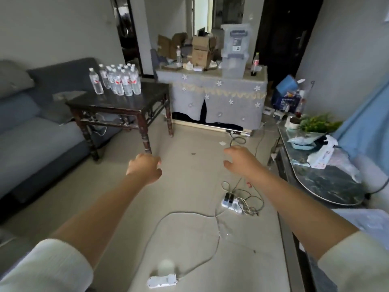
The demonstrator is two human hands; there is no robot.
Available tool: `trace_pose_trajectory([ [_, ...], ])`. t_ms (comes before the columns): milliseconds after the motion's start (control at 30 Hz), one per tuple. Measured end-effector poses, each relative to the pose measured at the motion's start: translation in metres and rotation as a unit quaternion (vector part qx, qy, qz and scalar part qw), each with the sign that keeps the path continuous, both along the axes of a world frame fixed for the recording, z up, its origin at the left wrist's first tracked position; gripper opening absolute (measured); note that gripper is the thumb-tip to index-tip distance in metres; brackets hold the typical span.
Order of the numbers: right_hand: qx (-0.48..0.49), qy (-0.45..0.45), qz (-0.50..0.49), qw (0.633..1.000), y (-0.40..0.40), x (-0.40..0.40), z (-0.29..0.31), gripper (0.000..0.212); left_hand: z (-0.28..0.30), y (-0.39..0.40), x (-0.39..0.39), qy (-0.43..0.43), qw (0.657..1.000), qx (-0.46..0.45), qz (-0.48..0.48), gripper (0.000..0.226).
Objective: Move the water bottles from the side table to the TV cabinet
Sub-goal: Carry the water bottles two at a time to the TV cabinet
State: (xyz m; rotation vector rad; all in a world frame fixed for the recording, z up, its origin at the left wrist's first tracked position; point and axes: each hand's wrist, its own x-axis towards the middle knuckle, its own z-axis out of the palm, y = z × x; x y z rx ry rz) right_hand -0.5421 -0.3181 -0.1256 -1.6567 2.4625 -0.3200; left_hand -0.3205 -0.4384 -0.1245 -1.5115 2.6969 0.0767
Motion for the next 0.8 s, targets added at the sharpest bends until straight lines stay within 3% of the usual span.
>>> trace_pose_trajectory([
  [233,-0.001,0.023,0.047,0.999,-0.119,-0.054,0.013,0.042,0.019,-0.1,-0.037,0.009,0.997,-0.031,0.071,0.039],
  [467,-0.034,-0.009,0.124,0.992,-0.253,-0.105,0.034,0.042,0.034,-0.193,-0.078,0.062,0.987,-0.049,0.141,0.037],
  [800,-0.013,-0.028,0.241,0.97,-0.433,-0.07,0.02,0.043,0.032,-0.313,-0.041,0.013,0.972,-0.053,0.23,0.034],
])
